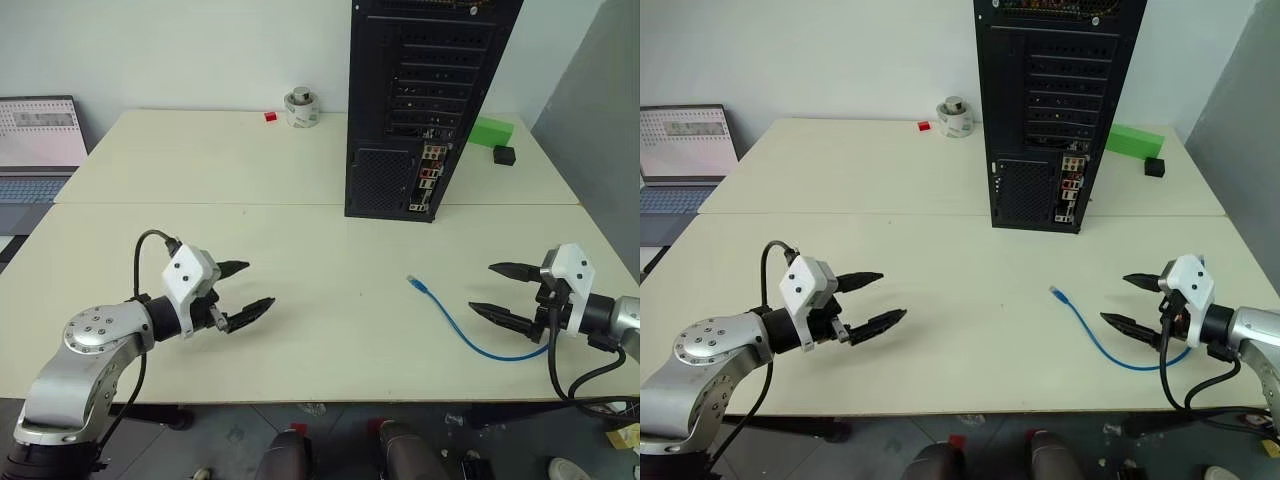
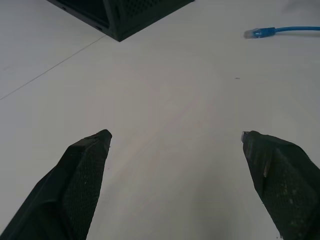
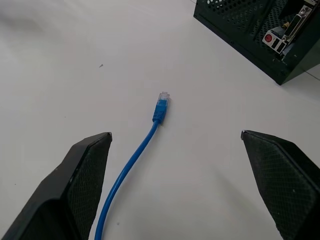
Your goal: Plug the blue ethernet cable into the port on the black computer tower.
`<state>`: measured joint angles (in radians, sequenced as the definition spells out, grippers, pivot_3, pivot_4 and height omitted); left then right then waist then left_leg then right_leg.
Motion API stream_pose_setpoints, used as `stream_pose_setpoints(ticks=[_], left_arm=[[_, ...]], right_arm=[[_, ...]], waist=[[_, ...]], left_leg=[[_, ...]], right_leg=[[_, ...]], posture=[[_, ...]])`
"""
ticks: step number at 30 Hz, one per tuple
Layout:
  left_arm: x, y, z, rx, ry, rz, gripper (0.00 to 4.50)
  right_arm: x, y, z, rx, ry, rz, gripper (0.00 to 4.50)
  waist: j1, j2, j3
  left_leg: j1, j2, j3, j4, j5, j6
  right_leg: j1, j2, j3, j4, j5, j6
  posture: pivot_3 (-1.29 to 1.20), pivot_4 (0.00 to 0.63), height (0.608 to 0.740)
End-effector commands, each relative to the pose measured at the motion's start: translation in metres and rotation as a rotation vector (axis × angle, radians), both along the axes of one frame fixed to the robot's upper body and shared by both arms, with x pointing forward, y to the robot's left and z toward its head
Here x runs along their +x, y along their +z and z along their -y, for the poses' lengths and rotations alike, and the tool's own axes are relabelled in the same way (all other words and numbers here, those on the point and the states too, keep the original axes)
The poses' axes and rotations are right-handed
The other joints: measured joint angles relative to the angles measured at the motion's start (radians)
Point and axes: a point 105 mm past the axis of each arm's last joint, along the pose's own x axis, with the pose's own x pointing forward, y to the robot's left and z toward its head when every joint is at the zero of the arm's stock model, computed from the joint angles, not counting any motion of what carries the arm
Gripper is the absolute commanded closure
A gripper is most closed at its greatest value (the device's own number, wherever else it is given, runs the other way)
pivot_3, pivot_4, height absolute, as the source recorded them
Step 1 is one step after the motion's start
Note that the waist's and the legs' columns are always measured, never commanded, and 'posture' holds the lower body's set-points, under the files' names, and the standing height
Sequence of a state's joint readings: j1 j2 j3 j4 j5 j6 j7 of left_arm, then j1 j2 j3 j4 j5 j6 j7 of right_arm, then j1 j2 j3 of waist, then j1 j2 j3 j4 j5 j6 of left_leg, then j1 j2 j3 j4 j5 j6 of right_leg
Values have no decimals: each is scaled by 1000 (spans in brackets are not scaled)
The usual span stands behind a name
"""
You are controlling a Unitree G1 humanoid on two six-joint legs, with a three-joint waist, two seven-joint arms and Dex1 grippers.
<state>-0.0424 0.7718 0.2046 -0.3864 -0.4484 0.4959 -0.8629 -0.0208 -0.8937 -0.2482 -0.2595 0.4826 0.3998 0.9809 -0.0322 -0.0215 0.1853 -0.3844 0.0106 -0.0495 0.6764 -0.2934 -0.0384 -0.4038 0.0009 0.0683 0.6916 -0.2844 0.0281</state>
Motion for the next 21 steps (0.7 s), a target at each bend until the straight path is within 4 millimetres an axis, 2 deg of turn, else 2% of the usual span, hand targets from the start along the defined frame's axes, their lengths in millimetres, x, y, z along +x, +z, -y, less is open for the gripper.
stream_pose_setpoints(ticks=[1, 15, 21], left_arm=[[-1, 14, 3, -2, -29, 50, 54], [-5, 7, 6, 36, -57, 31, 54], [-11, 0, 17, 88, -126, -1, 54]], right_arm=[[-2, 7, -6, -23, 36, 39, 130], [-2, 3, -6, -30, 30, 27, 130], [-5, -1, -15, -10, 42, 10, 130]], waist=[[0, 0, 0], [0, 0, 0], [0, 0, 0]], left_leg=[[0, 0, 0, 0, 0, 0], [0, 0, 0, 0, 0, 0], [0, 0, 0, 0, 0, 0]], right_leg=[[0, 0, 0, 0, 0, 0], [0, 0, 0, 0, 0, 0], [0, 0, 0, 0, 0, 0]], posture=[[0, 150, 740], [0, 150, 740], [0, 150, 740]])
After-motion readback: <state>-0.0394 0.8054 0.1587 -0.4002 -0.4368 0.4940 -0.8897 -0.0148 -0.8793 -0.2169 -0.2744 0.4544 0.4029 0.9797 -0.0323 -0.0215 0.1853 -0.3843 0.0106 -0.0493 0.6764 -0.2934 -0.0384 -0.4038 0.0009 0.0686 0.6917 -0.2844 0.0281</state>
